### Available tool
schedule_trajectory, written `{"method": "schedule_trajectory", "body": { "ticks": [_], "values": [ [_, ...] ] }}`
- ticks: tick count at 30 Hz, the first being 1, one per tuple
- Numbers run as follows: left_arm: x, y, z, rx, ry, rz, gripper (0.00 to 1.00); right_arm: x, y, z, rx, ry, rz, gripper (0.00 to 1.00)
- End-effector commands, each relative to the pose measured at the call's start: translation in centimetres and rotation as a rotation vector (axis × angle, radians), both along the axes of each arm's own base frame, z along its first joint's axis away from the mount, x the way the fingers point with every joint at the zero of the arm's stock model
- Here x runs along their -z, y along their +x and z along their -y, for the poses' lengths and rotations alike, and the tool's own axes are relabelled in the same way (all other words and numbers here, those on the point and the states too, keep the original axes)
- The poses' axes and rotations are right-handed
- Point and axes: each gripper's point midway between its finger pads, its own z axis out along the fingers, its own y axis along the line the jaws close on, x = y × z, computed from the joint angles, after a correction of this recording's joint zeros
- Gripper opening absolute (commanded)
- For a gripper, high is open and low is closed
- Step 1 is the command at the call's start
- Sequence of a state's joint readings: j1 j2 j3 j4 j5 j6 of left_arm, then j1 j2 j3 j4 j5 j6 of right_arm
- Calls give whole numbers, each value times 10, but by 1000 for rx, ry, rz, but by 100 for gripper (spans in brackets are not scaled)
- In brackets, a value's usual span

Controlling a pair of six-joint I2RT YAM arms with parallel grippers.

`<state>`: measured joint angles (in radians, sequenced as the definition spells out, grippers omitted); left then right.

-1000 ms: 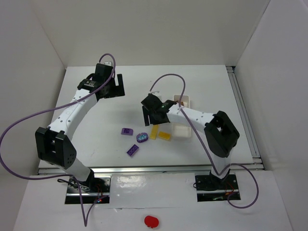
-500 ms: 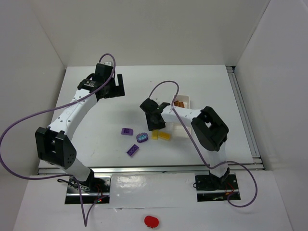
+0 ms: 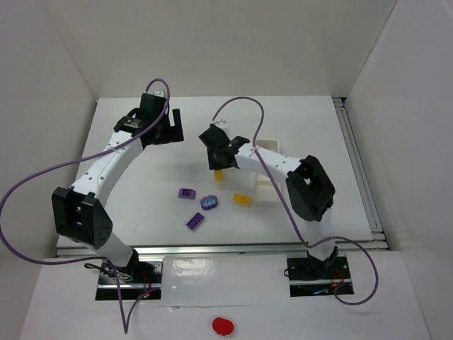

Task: Sort the legos into containers by color

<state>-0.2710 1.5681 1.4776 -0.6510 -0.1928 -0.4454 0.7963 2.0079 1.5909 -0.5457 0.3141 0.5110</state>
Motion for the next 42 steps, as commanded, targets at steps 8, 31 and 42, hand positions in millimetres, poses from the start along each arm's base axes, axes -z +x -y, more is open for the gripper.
{"method": "schedule_trajectory", "body": {
  "ticks": [8, 31, 42],
  "values": [
    [-10, 6, 6, 19, -24, 27, 100, -77, -23, 154, 547, 24, 219, 31],
    [-7, 10, 13, 40, -45, 21, 100, -35, -79, 221, 1094, 268, 173, 38],
    [-7, 10, 13, 40, -45, 21, 100, -45, -67, 196, 917, 279, 178, 90]
  ]
}}
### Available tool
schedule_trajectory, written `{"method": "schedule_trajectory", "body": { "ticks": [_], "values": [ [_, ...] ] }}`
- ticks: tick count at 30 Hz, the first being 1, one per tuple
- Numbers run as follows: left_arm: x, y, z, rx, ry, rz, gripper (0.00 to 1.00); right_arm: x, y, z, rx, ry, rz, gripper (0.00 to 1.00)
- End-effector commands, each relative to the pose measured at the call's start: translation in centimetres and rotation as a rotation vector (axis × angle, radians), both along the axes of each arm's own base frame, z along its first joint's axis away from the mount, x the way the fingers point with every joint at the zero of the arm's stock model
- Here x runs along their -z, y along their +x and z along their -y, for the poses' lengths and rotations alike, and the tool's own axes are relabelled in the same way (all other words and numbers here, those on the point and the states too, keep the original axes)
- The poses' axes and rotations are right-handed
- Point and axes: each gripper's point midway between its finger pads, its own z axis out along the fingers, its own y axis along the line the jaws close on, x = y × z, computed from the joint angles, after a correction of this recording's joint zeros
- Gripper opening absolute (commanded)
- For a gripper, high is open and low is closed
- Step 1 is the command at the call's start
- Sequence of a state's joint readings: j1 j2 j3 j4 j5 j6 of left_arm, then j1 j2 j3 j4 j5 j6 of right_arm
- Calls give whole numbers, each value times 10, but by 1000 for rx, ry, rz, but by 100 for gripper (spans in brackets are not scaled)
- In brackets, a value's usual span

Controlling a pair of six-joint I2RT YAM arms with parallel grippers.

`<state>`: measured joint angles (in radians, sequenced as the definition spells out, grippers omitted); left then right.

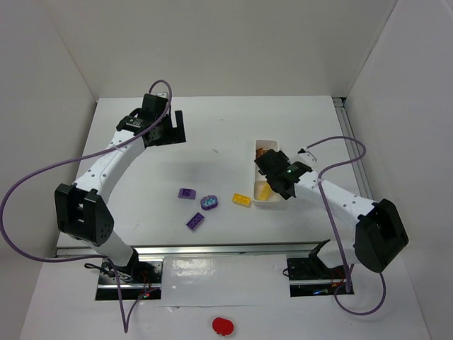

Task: Sort the legos into containers by color

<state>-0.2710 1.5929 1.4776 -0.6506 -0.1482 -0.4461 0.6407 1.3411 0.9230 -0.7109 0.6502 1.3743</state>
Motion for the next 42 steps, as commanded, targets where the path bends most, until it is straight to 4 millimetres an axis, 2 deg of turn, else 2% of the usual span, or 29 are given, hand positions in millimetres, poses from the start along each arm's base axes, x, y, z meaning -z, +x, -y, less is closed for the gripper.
{"method": "schedule_trajectory", "body": {
  "ticks": [1, 3, 4, 5, 7, 11, 15, 16, 19, 20, 21, 26, 30, 33, 38, 40, 42],
  "values": [
    [-17, 10, 5, 10, -20, 53, 100, -28, 13, -14, -77, -13, 83, 88],
    [-17, 10, 5, 10, -20, 53, 100, -31, 13, -21, -186, -80, 83, 78],
    [-17, 10, 5, 10, -20, 53, 100, -39, 16, -29, -227, -81, 97, 68],
    [-17, 10, 5, 10, -20, 53, 100, -41, 14, -41, -293, -79, 99, 63],
    [-17, 10, 5, 10, -20, 53, 100, -41, 18, -60, -476, -160, 75, 63],
    [-18, 11, -1, -12, 1, 59, 100, -24, 5, -104, -801, -212, -24, 66],
    [-18, 9, -3, -18, 7, 61, 100, 6, -11, -130, -1090, -233, -128, 76],
    [-18, 9, -3, -18, 7, 61, 100, 20, -15, -132, -1178, -270, -170, 80],
    [-14, 8, -3, -18, 10, 52, 100, 31, -27, -140, -1338, -311, -239, 83],
    [-14, 8, -5, -24, 16, 54, 100, 36, -24, -139, -1341, -339, -265, 83],
    [-18, 7, -5, -25, 14, 63, 100, 41, -30, -138, -1369, -358, -295, 83],
    [-18, 7, -5, -25, 14, 63, 100, 49, -26, -139, -1406, -439, -312, 81],
    [-18, 7, -5, -25, 14, 63, 100, 42, -22, -144, -1389, -468, -285, 77],
    [-18, 7, -5, -25, 14, 63, 100, 24, -17, -151, -1344, -489, -228, 77],
    [-14, 8, -5, -24, 16, 54, 100, -8, -11, -149, -1267, -545, -140, 77],
    [-14, 8, -5, -24, 16, 54, 100, -19, -15, -160, -1317, -519, -96, 77],
    [-18, 10, -6, -24, 26, 65, 100, -18, -19, -164, -1385, -521, -99, 77]
  ]
}}
